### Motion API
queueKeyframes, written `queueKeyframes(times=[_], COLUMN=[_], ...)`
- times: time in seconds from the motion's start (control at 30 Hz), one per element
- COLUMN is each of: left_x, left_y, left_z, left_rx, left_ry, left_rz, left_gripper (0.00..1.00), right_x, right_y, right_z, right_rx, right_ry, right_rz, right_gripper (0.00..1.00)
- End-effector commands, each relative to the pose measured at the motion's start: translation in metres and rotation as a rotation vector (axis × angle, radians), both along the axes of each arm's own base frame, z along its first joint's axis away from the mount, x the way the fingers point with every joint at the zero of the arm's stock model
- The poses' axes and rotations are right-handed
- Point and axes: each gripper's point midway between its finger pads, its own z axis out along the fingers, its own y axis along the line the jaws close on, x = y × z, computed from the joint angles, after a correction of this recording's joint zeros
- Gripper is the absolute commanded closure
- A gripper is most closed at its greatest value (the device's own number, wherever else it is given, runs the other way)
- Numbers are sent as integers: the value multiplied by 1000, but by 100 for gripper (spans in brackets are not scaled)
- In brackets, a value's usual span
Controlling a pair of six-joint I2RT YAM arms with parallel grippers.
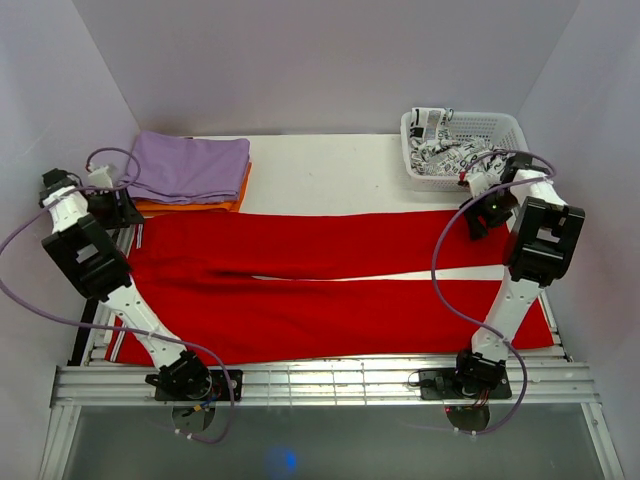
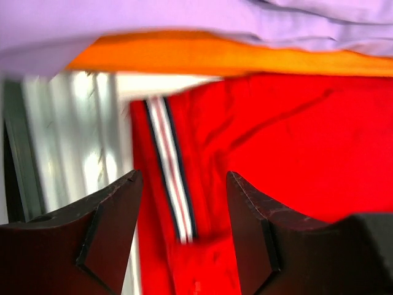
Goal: Fold and stack the trousers
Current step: Flatten the trousers out
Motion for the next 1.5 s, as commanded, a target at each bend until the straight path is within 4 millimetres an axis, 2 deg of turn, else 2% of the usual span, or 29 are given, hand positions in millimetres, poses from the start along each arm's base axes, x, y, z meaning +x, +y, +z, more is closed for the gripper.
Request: queueKeyframes(times=[0.0, 0.1, 0.23, 0.33, 0.43, 0.47, 0.53, 0.57, 0.6, 0.63, 0.67, 0.73, 0.8, 0.9, 0.93, 0.97, 1.03, 1.07, 1.1, 1.13, 1.2, 1.27, 1.3, 1.33, 1.37, 1.4, 1.47], left_x=[26, 31, 28, 26, 13, 2, -10, -26, -32, -37, -44, -61, -67, -67, -56, -54, -37, -36, -33, -27, -24, -18, -15, -11, -9, -6, -3], left_y=[10, 6, -7, -9, -17, -25, -30, -39, -42, -44, -48, -59, -68, -78, -73, -74, -71, -74, -79, -77, -81, -81, -82, -83, -84, -88, -92], left_z=[-7, -26, -51, -57, -64, -72, -67, -77, -76, -68, -67, -66, -49, -22, -6, 4, 27, 33, 36, 42, 39, 40, 40, 32, 35, 31, 19], left_rx=[95, 128, 143, 157, 150, 145, 166, 163, 174, 196, 195, 195, 174, 163, 206, 209, 263, 263, 255, 303, 291, 318, 321, 302, 312, 301, 281], left_ry=[-26, 7, 55, 55, 86, 110, 109, 137, 138, 127, 125, 142, 131, 69, 18, -6, -109, -130, -170, -220, -249, -277, -285, -282, -292, -291, -277], left_rz=[30, 26, 10, 10, -11, -38, -64, -106, -124, -145, -175, -266, -329, -439, -469, -490, -548, -582, -626, -703, -757, -829, -848, -866, -901, -921, -950], left_gripper=[33, 33, 35, 39, 47, 50, 55, 56, 58, 60, 62, 63, 63, 59, 57, 55, 46, 44, 40, 39, 36, 33, 33, 32, 32, 32, 34], right_x=[-14, -34, -52, -64, -78, -80, -88, -92, -96, -99, -111, -120, -134, -132, -125, -119, -96, -88, -73, -65, -46, -36, -32, -26, -26, -23, -17], right_y=[4, 0, -10, -14, -25, -26, -33, -38, -40, -41, -40, -44, -47, -49, -42, -39, -34, -33, -35, -33, -38, -40, -42, -45, -45, -46, -46], right_z=[-26, -47, -58, -64, -67, -68, -65, -64, -62, -57, -59, -52, -52, -34, -25, -17, 12, 21, 39, 46, 61, 65, 65, 64, 62, 54, 54], right_rx=[-37, -83, -152, -184, -241, -247, -255, -260, -260, -265, -259, -269, -270, -250, -210, -192, -154, -145, -150, -135, -152, -161, -168, -173, -166, -157, -146], right_ry=[67, 123, 169, 193, 229, 230, 237, 237, 241, 233, 257, 248, 260, 228, 191, 169, 84, 59, 13, -18, -71, -91, -96, -98, -85, -72, -77], right_rz=[2, 20, 49, 68, 89, 102, 102, 112, 116, 125, 143, 189, 208, 241, 258, 264, 284, 295, 307, 315, 346, 378, 392, 408, 423, 455, 480], right_gripper=[28, 28, 30, 31, 34, 34, 36, 39, 40, 42, 43, 47, 48, 46, 45, 43, 34, 29, 21, 16, 7, 2, 2, 2, 2, 2, 2])
